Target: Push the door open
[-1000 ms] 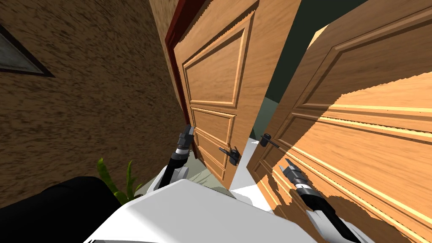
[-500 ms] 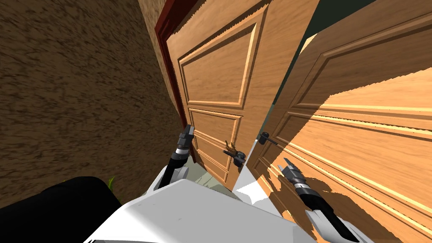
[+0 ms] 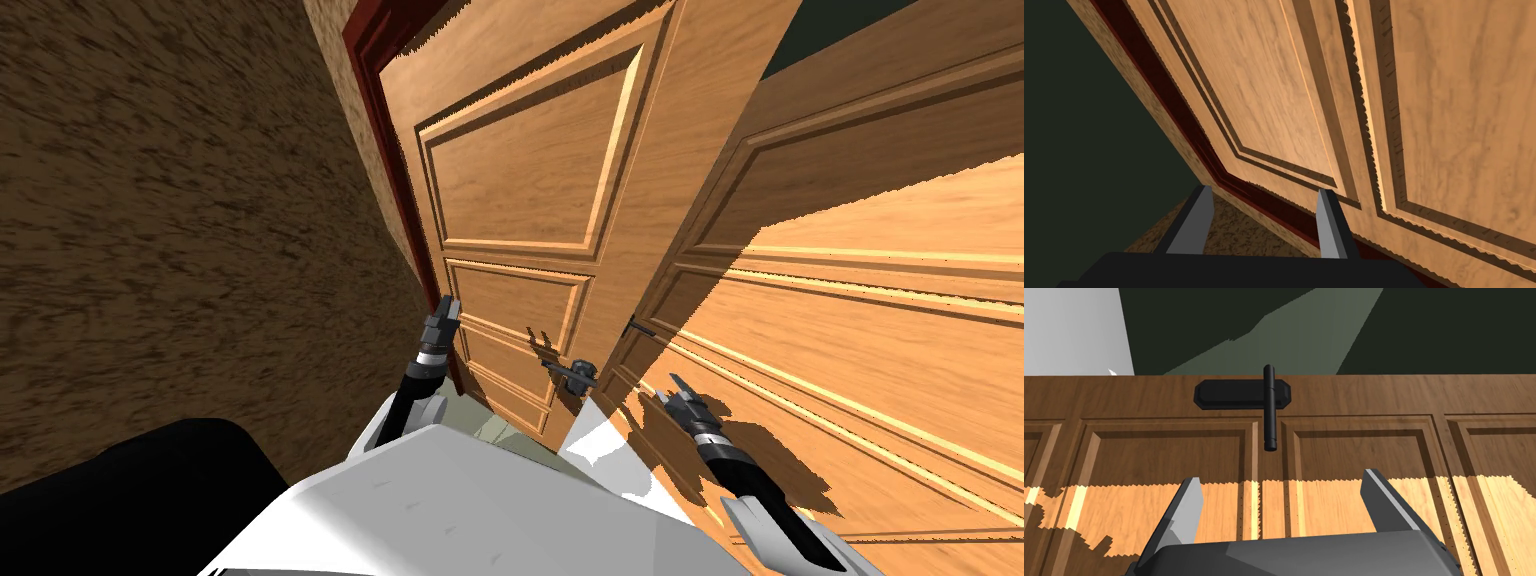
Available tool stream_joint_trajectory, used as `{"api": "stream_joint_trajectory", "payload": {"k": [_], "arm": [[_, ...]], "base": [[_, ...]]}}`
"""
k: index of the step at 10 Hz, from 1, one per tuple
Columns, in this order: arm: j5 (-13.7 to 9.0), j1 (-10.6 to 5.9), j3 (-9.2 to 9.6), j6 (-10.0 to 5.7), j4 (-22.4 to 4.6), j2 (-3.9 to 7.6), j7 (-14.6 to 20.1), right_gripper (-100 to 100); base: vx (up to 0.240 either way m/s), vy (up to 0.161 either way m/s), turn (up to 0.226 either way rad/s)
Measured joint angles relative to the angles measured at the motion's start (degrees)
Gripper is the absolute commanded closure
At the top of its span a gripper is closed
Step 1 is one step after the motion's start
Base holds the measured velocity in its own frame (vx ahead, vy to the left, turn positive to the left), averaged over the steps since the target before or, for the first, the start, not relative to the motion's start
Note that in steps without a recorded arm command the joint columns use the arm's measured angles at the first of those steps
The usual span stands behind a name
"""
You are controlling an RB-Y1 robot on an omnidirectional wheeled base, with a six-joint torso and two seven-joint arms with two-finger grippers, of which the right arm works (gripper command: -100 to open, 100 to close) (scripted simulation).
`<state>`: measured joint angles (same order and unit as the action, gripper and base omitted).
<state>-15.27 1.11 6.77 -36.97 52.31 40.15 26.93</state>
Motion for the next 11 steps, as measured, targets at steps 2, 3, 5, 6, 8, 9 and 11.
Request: {"api": "stream_joint_trajectory", "payload": {"k": [2,3,5,6,8,9,11], "arm": [[0.07,-0.03,0.24,-0.11,0.2,-0.05,0.18,-100],[0.13,-0.15,0.41,-0.26,0.05,-0.09,0.28,-100],[0.18,-0.18,0.61,-0.44,0.21,-0.17,0.42,-100],[0.21,-0.16,0.69,-0.45,0.4,-0.28,0.43,-100],[0.28,-0.36,0.93,-0.45,0.54,-0.46,0.48,-100],[0.32,-0.47,1.06,-0.55,0.52,-0.52,0.56,-100],[0.32,-0.46,1.07,-0.56,0.53,-0.54,0.57,100]], "base": [[0.003,0.185,-0.192],[-0.003,0.182,-0.18],[-0.011,0.207,-0.178],[-0.038,0.209,-0.19],[-0.034,0.175,-0.208],[-0.019,0.089,-0.043],[0.005,-0.025,0.025]]}}
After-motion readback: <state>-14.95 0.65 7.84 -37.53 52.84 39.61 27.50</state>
